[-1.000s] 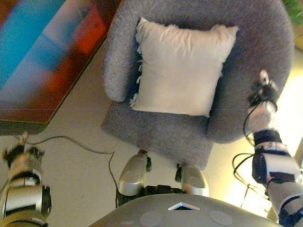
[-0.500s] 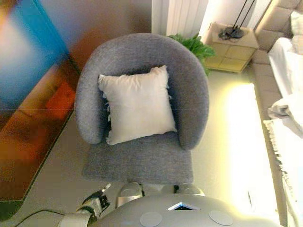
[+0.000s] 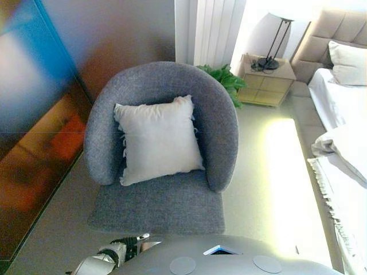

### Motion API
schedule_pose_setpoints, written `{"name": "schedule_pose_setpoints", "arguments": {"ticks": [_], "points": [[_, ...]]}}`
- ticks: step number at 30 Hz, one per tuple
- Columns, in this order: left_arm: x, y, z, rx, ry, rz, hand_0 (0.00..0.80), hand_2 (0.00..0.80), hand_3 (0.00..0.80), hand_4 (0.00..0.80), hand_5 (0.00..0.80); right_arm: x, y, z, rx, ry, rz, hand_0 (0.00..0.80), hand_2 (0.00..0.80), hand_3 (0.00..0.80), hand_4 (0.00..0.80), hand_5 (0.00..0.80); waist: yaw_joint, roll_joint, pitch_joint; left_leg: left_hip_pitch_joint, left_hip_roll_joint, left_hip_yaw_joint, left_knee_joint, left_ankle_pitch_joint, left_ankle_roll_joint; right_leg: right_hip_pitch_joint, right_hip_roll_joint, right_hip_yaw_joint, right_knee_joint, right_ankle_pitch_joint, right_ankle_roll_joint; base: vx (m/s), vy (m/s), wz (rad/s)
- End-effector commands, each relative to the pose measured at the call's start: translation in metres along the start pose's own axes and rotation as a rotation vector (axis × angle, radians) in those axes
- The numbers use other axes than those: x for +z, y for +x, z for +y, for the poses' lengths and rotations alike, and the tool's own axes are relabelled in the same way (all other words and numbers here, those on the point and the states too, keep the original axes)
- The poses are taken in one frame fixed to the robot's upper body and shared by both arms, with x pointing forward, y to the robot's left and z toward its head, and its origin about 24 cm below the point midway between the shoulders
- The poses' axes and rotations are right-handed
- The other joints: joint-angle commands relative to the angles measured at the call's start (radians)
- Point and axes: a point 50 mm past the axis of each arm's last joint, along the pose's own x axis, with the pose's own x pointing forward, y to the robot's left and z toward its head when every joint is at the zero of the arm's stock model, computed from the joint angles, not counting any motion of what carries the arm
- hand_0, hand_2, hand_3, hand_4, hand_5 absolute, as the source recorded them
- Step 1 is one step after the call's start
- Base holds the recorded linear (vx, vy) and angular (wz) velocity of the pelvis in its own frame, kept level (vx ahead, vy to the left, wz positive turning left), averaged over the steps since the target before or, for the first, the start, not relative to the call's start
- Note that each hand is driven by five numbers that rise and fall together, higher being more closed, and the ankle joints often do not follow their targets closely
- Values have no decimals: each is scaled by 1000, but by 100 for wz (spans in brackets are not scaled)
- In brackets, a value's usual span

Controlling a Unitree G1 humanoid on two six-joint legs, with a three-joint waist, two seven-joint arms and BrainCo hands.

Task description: Pick up the cushion and take it to the sofa

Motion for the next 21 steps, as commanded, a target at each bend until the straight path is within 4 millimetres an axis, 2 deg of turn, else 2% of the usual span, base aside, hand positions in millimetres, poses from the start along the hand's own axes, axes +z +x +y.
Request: {"name": "schedule_pose_setpoints", "arguments": {"ticks": [1, 3, 4, 7, 8, 11, 12, 14, 16, 17, 19, 21], "points": [[14, -1, -7, -10, -50, -16, 0, 0, 0, 0, 0, 12, -1, 5, 15, -65, 23, 0, 0, 0, 0, 0, -12, 14, 59, 40, -26, 4, 7, -143, 26, 39, -11, 16, 7, -123, 41, -45, -181, -1], [12, -1, -6, -1, -54, -17, 0, 0, 0, 0, 0, 12, -1, 4, 17, -90, 32, 0, 0, 0, 0, 0, -7, 20, 61, 38, -19, 5, 7, -137, 18, 35, -13, 6, 7, -124, 41, -64, -165, -1], [12, -1, -8, -3, -59, -28, 0, 0, 0, 0, 0, 15, -2, 1, 11, -115, 29, 0, 0, 0, 0, 0, -2, 30, 72, 24, -12, 7, 16, -124, 2, 27, -15, -1, 7, -123, 34, -176, -135, 0], [23, -2, -16, -32, -95, -72, 0, 0, 0, 0, 0, 39, -6, -7, -26, -133, -23, 0, 0, 0, 0, 0, 7, 49, 115, -72, -14, -1, 94, -109, -23, -9, -32, -22, 7, -112, 19, -341, -34, 5], [31, -3, -22, -51, -113, -91, 0, 0, 0, 0, 0, 55, -9, -13, -46, -118, -59, 0, 0, 0, 0, 0, 9, 58, 144, -118, -17, 18, 145, -106, -31, -27, -44, -39, 7, -102, 13, -393, 45, 12], [27, -2, -24, -57, -104, -85, 0, 0, 0, 0, 0, 65, -12, -18, -59, -96, -71, 0, 0, 0, 0, 0, 5, 35, 170, -147, -14, 62, 340, -165, -15, -29, -75, -62, 8, -83, 5, -203, -2, 37], [23, -2, -25, -53, -95, -68, 0, 0, 0, 0, 0, 64, -12, -16, -58, -102, -68, 0, 0, 0, 0, 0, 6, 35, 171, -135, -6, 57, 381, -195, -15, -18, -71, -60, 11, -94, 7, 4, 10, 32], [24, -3, -32, -44, -92, -21, 0, 0, 0, 0, 0, 62, -11, -5, -73, -148, -47, 0, 0, 0, 0, 0, -14, 18, 149, -80, 16, 71, 476, -214, 11, -25, -66, -51, 40, -93, -12, 40, 67, 5], [32, -5, -32, -46, -90, 7, 0, 0, 0, 0, 0, 60, -10, -4, -89, -182, -35, 0, 0, 0, 0, 0, -41, 19, 117, -23, 50, 82, 527, -186, 7, -37, -49, -43, 64, -106, -31, 8, 109, -13], [36, -6, -32, -52, -86, 17, 0, 0, 0, 0, 0, 60, -10, -6, -99, -200, -32, 0, 0, 0, 0, 0, -55, 23, 98, 5, 72, 85, 560, -152, -3, -44, -37, -38, 76, -115, -42, -47, 146, -2], [40, -7, -31, -56, -69, 33, 0, 0, 0, 0, 0, 60, -11, -11, -119, -222, -27, 0, 0, 0, 0, 0, -73, 31, 67, 45, 111, 78, 584, -91, -21, -53, -18, -26, 92, -130, -57, -105, 182, 3], [43, -9, -31, -60, -54, 46, 0, 0, 0, 0, 0, 59, -11, -15, -139, -236, -22, 0, 0, 0, 0, 0, -83, 34, 41, 81, 144, 59, 573, -44, -38, -57, -10, -11, 90, -129, -59, -194, 260, 18]]}}
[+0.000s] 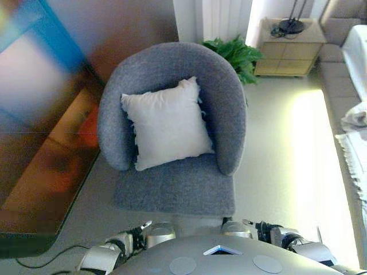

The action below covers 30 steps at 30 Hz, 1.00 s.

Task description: Pick up the cushion and take it to the sofa

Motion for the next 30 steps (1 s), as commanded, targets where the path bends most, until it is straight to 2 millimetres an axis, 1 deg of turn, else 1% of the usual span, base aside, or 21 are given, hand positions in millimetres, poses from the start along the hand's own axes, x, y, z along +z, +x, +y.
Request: {"name": "schedule_pose_setpoints", "arguments": {"ticks": [1, 2, 3, 4, 6, 7, 8, 10, 11, 13, 15, 16, 17, 18, 19, 20, 21, 22, 25, 27, 30], "points": [[6, -3, -13, -29, 41, 40, 0, 0, 0, 0, 0, 2, -1, -4, -44, -31, 50, 0, 0, 0, 0, 0, -2, -3, -83, 117, 55, -33, 28, -1, 7, -13, 88, 45, 49, -146, -31, -284, 340, 12], [6, -3, -15, -33, 23, 46, 0, 0, 0, 0, 0, 2, -1, -5, -51, -36, 52, 0, 0, 0, 0, 0, 4, -3, -91, 128, 52, -63, 5, 5, 2, -15, 84, 50, 41, -136, -23, -354, 354, 8], [6, -3, -16, -34, 5, 45, 0, 0, 0, 0, 0, 3, -1, -6, -54, -40, 49, 0, 0, 0, 0, 0, 13, -13, -97, 125, 30, -92, -32, 12, 9, -29, 67, 57, 34, -112, -15, -401, 418, 5], [5, -3, -16, -30, -15, 43, 0, 0, 0, 0, 0, 5, -2, -6, -55, -55, 44, 0, 0, 0, 0, 0, 20, -9, -100, 145, 11, -132, -104, -9, 8, -40, 57, 69, 31, -95, 8, -413, 440, 2], [2, -2, -13, -27, -15, 43, 0, 0, 0, 0, 0, 10, -2, -7, -55, -73, 38, 0, 0, 0, 0, 0, 28, -8, -103, 177, -21, -190, -151, -66, 9, -83, 31, 104, 40, -55, 47, -360, 438, -5], [1, -2, -12, -28, 12, 48, 0, 0, 0, 0, 0, 12, -3, -6, -56, -82, 32, 0, 0, 0, 0, 0, 27, -10, -105, 203, -39, -199, -192, -126, 11, -119, 6, 114, 51, -23, 76, -374, 465, -6], [0, -1, -11, -31, 44, 55, 0, 0, 0, 0, 0, 15, -3, -6, -57, -87, 30, 0, 0, 0, 0, 0, 21, -8, -103, 244, -41, -174, -244, -193, 13, -145, -17, 132, 58, 8, 104, -392, 492, -16], [1, -2, -11, -35, 65, 70, 0, 0, 0, 0, 0, 18, -4, -4, -58, -81, 21, 0, 0, 0, 0, 0, 12, -26, -100, 269, -72, -155, -297, -317, 39, -173, -77, 170, 40, 76, 167, -395, 496, -6], [2, -3, -12, -25, 29, 85, 0, 0, 0, 0, 0, 19, -4, -1, -62, -77, 18, 0, 0, 0, 0, 0, 10, -34, -95, 275, -96, -163, -316, -360, 52, -180, -109, 175, 17, 120, 192, -448, 500, 23], [2, -4, -11, -8, -41, 113, 0, 0, 0, 0, 0, 16, -3, 4, -53, -68, 36, 0, 0, 0, 0, 0, 9, -44, -78, 276, -123, -158, -329, -380, 66, -195, -153, 147, -22, 171, 208, -470, 429, 44], [4, -6, -8, -12, -51, 151, 0, 0, 0, 0, 0, 11, -3, 8, -72, -34, 41, 0, 0, 0, 0, 0, 19, -47, -61, 250, -141, -137, -313, -383, 79, -209, -180, 83, -28, 162, 214, -496, 335, 22], [4, -7, -8, -11, -51, 168, 0, 0, 0, 0, 0, 10, -2, 11, -68, -7, 44, 0, 0, 0, 0, 0, 25, -51, -56, 232, -151, -121, -302, -378, 85, -211, -188, 55, -28, 161, 207, -459, 255, -16], [5, -8, -6, -7, -47, 180, 0, 0, 0, 0, 0, 10, -2, 14, -61, 18, 47, 0, 0, 0, 0, 0, 25, -48, -45, 225, -154, -100, -298, -375, 90, -195, -185, 21, -28, 178, 196, -430, 219, -28], [5, -8, -4, -4, -31, 188, 0, 0, 0, 0, 0, 10, -2, 15, -62, 40, 51, 0, 0, 0, 0, 0, 24, -46, -37, 221, -162, -81, -305, -362, 99, -198, -183, 9, 43, 167, 187, -354, 218, -29], [5, -8, -1, 4, -18, 198, 0, 0, 0, 0, 0, 8, -2, 15, -69, 57, 57, 0, 0, 0, 0, 0, 22, -28, -34, 227, -155, -66, -320, -362, 109, -189, -160, -1, 108, 124, 183, -353, 201, -33], [4, -9, 0, 3, 6, 206, 0, 0, 0, 0, 0, 7, -2, 14, -75, 79, 66, 0, 0, 0, 0, 0, 16, -17, -33, 227, -160, -48, -339, -347, 118, -195, -141, -9, 194, 89, 168, -331, 177, -38], [5, -9, 1, 0, 17, 207, 0, 0, 0, 0, 0, 6, -2, 13, -77, 90, 76, 0, 0, 0, 0, 0, 12, -6, -34, 224, -161, -35, -359, -329, 125, -203, -124, -12, 273, 44, 151, -426, 160, -44], [7, -9, 3, -6, 30, 198, 0, 0, 0, 0, 0, 4, -2, 11, -82, 81, 89, 0, 0, 0, 0, 0, 2, 8, -37, 222, -162, -27, -392, -304, 134, -212, -95, -3, 360, -17, 134, -385, 121, -50], [13, -10, 3, -15, 40, 181, 0, 0, 0, 0, 0, -2, -1, 8, -92, 36, 112, 0, 0, 0, 0, 0, -5, 28, -60, 196, -171, -24, -454, -243, 153, -169, -43, 1, 461, -138, 114, -342, 33, -38], [15, -11, 4, -6, 30, 177, 0, 0, 0, 0, 0, -7, -1, 9, -85, 18, 137, 0, 0, 0, 0, 0, 0, 34, -83, 168, -178, -27, -478, -208, 158, -113, -29, 5, 504, -190, 109, -323, -65, -28], [19, -12, 4, -15, 22, 162, 0, 0, 0, 0, 0, -14, -1, 14, -72, -17, 169, 0, 0, 0, 0, 0, 4, 33, -109, 122, -186, -30, -473, -179, 166, -67, -29, 38, 577, -226, 116, -353, -144, -44]]}}
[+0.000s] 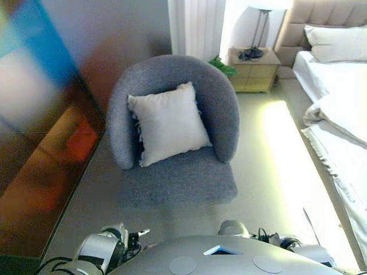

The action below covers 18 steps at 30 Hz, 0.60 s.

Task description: Pick up the cushion and take it to the sofa

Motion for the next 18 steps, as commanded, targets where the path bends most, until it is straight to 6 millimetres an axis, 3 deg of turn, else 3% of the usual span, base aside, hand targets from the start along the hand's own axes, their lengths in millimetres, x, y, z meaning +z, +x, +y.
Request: {"name": "schedule_pose_setpoints", "arguments": {"ticks": [1, 4, 5, 8, 12, 15, 18], "points": [[29, -14, -10, -29, 10, -65, 0, 0, 0, 0, 0, 5, -3, 8, 14, -81, 24, 0, 0, 0, 0, 0, 5, 26, -30, -108, -91, -96, 22, -71, 109, 64, 32, 68, 41, 15, 7, -409, -229, -49], [34, -16, -15, -45, 33, -83, 0, 0, 0, 0, 0, 9, -5, 15, 32, -117, 1, 0, 0, 0, 0, 0, 22, 7, -47, -187, -89, -109, 65, -60, 114, 123, 45, 103, 28, 0, 16, -438, -301, -57], [35, -17, -18, -41, 37, -86, 0, 0, 0, 0, 0, 14, -6, 17, 41, -123, -17, 0, 0, 0, 0, 0, 32, 2, -49, -218, -81, -117, 71, -45, 103, 160, 53, 108, -31, -24, 7, -479, -376, -68], [36, -17, -23, -29, 25, -80, 0, 0, 0, 0, 0, 29, -11, 20, 47, -145, -42, 0, 0, 0, 0, 0, 52, -1, -33, -316, -39, -93, 86, 22, 39, 254, 103, 110, -250, -133, -53, -528, -401, -44], [25, -13, -29, -2, -40, -37, 0, 0, 0, 0, 0, 23, -11, 15, 26, -146, 37, 0, 0, 0, 0, 0, 67, 12, -3, -362, -18, -38, -26, 144, -15, 320, 141, 72, -374, -119, -87, -466, -250, -29], [21, -11, -30, -1, -47, -40, 0, 0, 0, 0, 0, 13, -9, 7, -10, -124, 93, 0, 0, 0, 0, 0, 76, 10, 3, -397, -12, -17, 6, 144, -14, 328, 146, 41, -407, -96, -103, -440, -152, 11], [27, -13, -41, -18, -65, -80, 0, 0, 0, 0, 0, 10, -7, 5, -11, -130, 82, 0, 0, 0, 0, 0, 88, -7, 13, -396, -5, -19, 211, 67, 9, 263, 123, -4, -421, -53, -119, -557, -130, -11]]}}
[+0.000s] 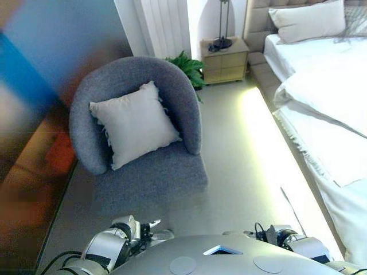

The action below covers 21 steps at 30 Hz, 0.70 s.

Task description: Pick up the cushion and take it to the sofa

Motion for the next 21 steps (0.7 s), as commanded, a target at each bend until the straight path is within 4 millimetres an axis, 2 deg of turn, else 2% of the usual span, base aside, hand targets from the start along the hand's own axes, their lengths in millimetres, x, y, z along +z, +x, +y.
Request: {"name": "schedule_pose_setpoints", "arguments": {"ticks": [1, 2, 4, 6, 8, 13, 14, 17, 19, 21], "points": [[16, -6, -14, 6, -11, -62, 0, 0, 0, 0, 0, -2, 0, 2, 7, 33, 25, 0, 0, 0, 0, 0, 2, -32, 22, -71, -22, -2, 198, -60, 31, 76, -60, -52, -94, -42, 62, -550, -147, -42], [14, -4, -12, 13, -2, -76, 0, 0, 0, 0, 0, 0, 0, 4, 19, 48, 5, 0, 0, 0, 0, 0, 7, -49, 32, -68, -13, -17, 264, -89, 38, 55, -65, -52, -98, -24, 62, -532, -152, -43], [5, 2, -6, 26, 12, -99, 0, 0, 0, 0, 0, 5, -1, 6, 46, 81, -39, 0, 0, 0, 0, 0, 20, -68, 43, -52, 1, -54, 326, -109, 36, 32, -69, -54, -110, 6, 67, -415, -87, -17], [-6, 8, 1, 25, 29, -117, 0, 0, 0, 0, 0, 9, -1, 6, 63, 95, -77, 0, 0, 0, 0, 0, 27, -75, 46, -18, 20, -64, 347, -116, 25, 23, -70, -61, -136, 27, 74, -355, 23, 16], [-14, 13, 4, 18, 56, -136, 0, 0, 0, 0, 0, 9, 0, 3, 64, 99, -101, 0, 0, 0, 0, 0, 26, -79, 41, 2, 38, -66, 347, -78, 15, 3, -70, -66, -153, 50, 68, -366, 137, 43], [-22, 17, 3, 0, 109, -180, 0, 0, 0, 0, 0, 4, 3, -3, 27, 102, -122, 0, 0, 0, 0, 0, 20, -76, 43, 24, 89, -95, 397, -46, -11, -9, -70, -44, -174, 77, 67, -330, 298, 37], [-21, 16, 2, 0, 117, -188, 0, 0, 0, 0, 0, 4, 3, -4, 15, 100, -129, 0, 0, 0, 0, 0, 21, -74, 46, 34, 93, -99, 368, -52, -13, -15, -76, -43, -174, 85, 78, -347, 410, 27], [-23, 17, 4, -1, 100, -184, 0, 0, 0, 0, 0, 6, 3, -6, -1, 111, -145, 0, 0, 0, 0, 0, 12, -66, 57, 101, 89, -71, 245, -110, -8, -45, -107, -43, -167, 112, 121, -286, 355, 35], [-18, 15, 10, 21, 106, -184, 0, 0, 0, 0, 0, 11, 1, -3, 1, 153, -167, 0, 0, 0, 0, 0, 9, -71, 78, 128, 56, -51, 146, -177, 8, -100, -160, -53, -169, 180, 189, -392, 379, 87], [-13, 13, 18, 33, 112, -187, 0, 0, 0, 0, 0, 18, -2, 1, 8, 152, -199, 0, 0, 0, 0, 0, 8, -80, 99, 144, 25, -54, 65, -194, 15, -165, -213, -59, -184, 260, 247, -397, 335, 69]]}}
